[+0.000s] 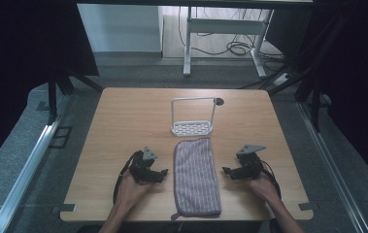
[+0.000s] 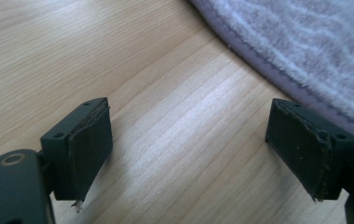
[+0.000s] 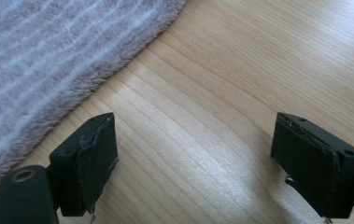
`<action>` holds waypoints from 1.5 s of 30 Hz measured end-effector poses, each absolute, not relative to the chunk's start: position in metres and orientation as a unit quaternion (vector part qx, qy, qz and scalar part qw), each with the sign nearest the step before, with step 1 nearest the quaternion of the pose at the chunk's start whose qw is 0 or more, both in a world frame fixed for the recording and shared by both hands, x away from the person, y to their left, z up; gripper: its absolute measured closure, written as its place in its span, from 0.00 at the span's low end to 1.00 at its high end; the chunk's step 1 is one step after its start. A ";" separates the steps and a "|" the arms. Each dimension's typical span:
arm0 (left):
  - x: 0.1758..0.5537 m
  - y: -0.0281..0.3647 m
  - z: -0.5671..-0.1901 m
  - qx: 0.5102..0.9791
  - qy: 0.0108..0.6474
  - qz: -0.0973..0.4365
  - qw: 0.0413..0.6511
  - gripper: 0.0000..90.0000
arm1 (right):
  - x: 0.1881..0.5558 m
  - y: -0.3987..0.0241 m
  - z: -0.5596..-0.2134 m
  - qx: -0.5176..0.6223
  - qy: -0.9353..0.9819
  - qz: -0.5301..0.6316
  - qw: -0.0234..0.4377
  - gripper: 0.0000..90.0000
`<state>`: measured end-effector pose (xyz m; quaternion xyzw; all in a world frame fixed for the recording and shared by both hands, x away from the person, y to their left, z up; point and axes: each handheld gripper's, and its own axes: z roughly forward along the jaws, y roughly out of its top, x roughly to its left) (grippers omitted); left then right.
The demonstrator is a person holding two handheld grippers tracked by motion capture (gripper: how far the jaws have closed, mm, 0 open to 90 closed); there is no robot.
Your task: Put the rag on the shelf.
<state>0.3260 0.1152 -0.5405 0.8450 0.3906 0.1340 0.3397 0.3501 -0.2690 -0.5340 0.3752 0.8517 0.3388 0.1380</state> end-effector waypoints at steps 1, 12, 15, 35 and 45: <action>0.326 0.115 -0.540 0.845 0.390 0.131 0.342 0.17 | 0.350 -0.269 -0.534 0.375 0.852 0.339 0.138 0.16; 0.342 0.103 -0.517 0.841 0.367 0.125 0.376 0.21 | 0.358 -0.259 -0.513 0.382 0.840 0.366 0.121 0.17; 0.353 0.093 -0.511 0.841 0.357 0.125 0.385 0.22 | 0.367 -0.252 -0.506 0.377 0.839 0.375 0.117 0.16; 0.404 0.064 -0.543 0.847 0.361 0.119 0.371 0.30 | 0.412 -0.198 -0.526 0.379 0.850 0.349 0.111 0.44; 0.397 0.060 -0.541 0.848 0.349 0.065 0.393 0.86 | 0.404 -0.188 -0.530 0.349 0.865 0.347 0.104 0.88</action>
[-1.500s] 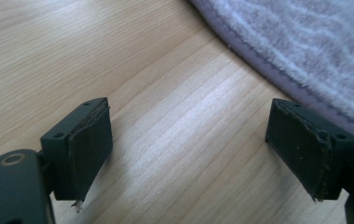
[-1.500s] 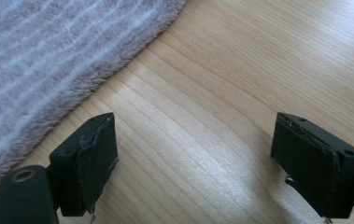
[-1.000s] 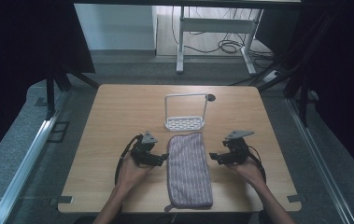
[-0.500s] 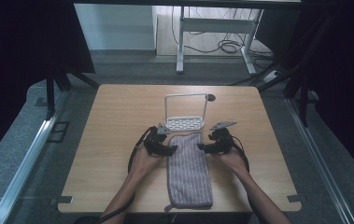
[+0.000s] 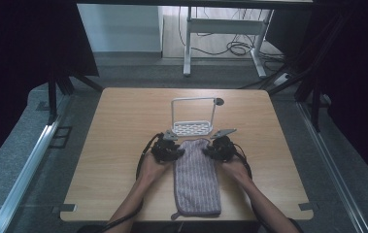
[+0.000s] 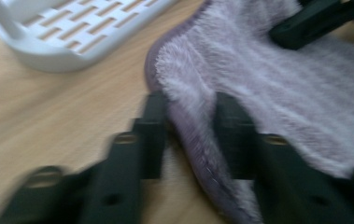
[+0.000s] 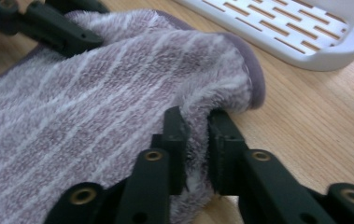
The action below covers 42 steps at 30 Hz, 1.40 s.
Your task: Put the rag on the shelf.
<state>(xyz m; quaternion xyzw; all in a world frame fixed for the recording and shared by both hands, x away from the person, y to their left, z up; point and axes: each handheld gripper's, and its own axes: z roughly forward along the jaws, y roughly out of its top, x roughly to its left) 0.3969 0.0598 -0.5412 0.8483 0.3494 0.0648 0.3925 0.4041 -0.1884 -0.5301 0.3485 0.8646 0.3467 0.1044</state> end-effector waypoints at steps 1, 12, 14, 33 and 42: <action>0.396 0.060 -0.542 0.846 0.352 0.061 0.395 0.88 | 0.403 -0.187 -0.529 0.345 0.867 0.342 0.108 0.89; 0.383 0.066 -0.515 0.833 0.332 0.089 0.434 0.92 | 0.390 -0.196 -0.500 0.314 0.866 0.370 0.124 0.91; 0.380 0.068 -0.497 0.832 0.318 0.104 0.443 0.92 | 0.388 -0.198 -0.491 0.312 0.862 0.380 0.127 0.91; 0.386 0.073 -0.404 0.822 0.276 0.176 0.467 0.92 | 0.393 -0.202 -0.394 0.273 0.833 0.440 0.194 0.92; 0.395 0.074 -0.362 0.813 0.266 0.216 0.471 0.91 | 0.401 -0.200 -0.358 0.267 0.817 0.460 0.224 0.92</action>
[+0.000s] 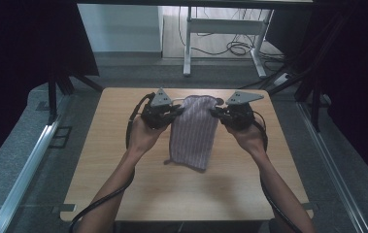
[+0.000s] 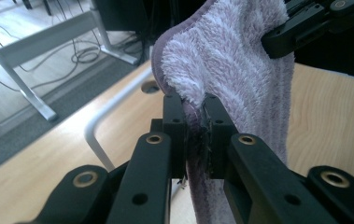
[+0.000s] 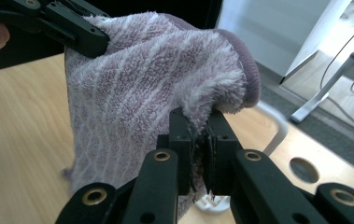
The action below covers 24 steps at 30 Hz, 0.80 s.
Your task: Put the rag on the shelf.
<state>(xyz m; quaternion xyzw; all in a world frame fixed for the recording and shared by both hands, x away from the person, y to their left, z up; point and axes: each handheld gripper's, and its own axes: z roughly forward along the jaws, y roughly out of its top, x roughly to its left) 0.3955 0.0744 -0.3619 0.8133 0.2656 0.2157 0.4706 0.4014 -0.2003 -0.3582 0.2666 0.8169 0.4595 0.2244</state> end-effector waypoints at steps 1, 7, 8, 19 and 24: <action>0.398 0.075 -0.355 0.812 0.264 0.221 0.472 0.92 | 0.403 -0.200 -0.355 0.265 0.816 0.461 0.228 0.92; 0.410 0.075 -0.335 0.806 0.267 0.234 0.474 0.91 | 0.412 -0.198 -0.333 0.262 0.807 0.468 0.248 0.92; 0.410 0.075 -0.335 0.806 0.267 0.234 0.474 0.91 | 0.412 -0.198 -0.333 0.262 0.807 0.468 0.248 0.92; 0.438 0.074 -0.300 0.795 0.279 0.250 0.477 0.91 | 0.439 -0.194 -0.295 0.272 0.784 0.482 0.280 0.92; 0.456 0.077 -0.290 0.791 0.286 0.251 0.479 0.90 | 0.455 -0.187 -0.277 0.272 0.781 0.479 0.294 0.92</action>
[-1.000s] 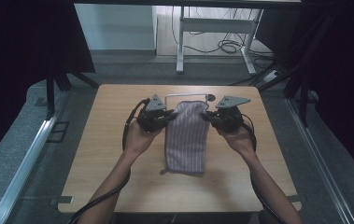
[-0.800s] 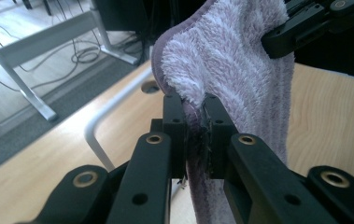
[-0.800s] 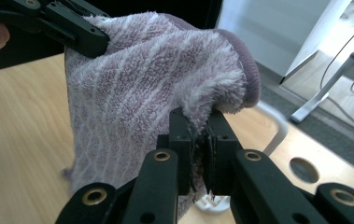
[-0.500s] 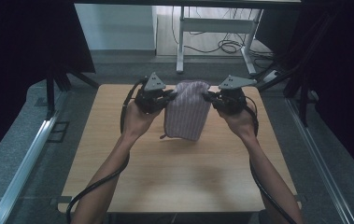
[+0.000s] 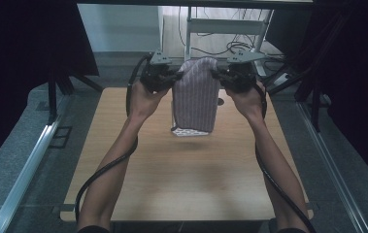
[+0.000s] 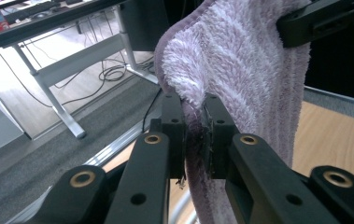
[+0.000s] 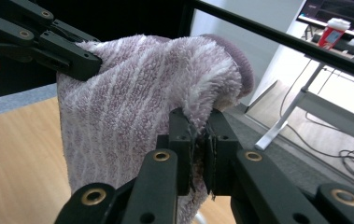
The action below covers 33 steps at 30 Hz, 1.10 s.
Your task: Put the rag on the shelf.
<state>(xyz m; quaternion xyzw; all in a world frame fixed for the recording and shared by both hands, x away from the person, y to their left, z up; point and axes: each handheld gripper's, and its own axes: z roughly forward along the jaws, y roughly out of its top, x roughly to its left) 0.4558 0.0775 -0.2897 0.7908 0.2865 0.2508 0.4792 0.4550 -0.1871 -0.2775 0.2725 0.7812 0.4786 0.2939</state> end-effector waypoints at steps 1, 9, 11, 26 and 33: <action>0.463 0.079 -0.287 0.791 0.290 0.249 0.477 0.90 | 0.458 -0.186 -0.275 0.273 0.781 0.477 0.296 0.92; 0.486 0.081 -0.279 0.788 0.312 0.248 0.469 0.90 | 0.484 -0.177 -0.267 0.287 0.777 0.473 0.301 0.91; 0.492 0.081 -0.278 0.786 0.318 0.249 0.468 0.89 | 0.487 -0.176 -0.267 0.289 0.776 0.473 0.302 0.91; 0.543 0.066 -0.321 0.780 0.375 0.282 0.414 0.88 | 0.542 -0.165 -0.297 0.329 0.777 0.452 0.289 0.91; 0.559 0.059 -0.351 0.792 0.394 0.272 0.379 0.88 | 0.560 -0.160 -0.325 0.343 0.793 0.422 0.272 0.91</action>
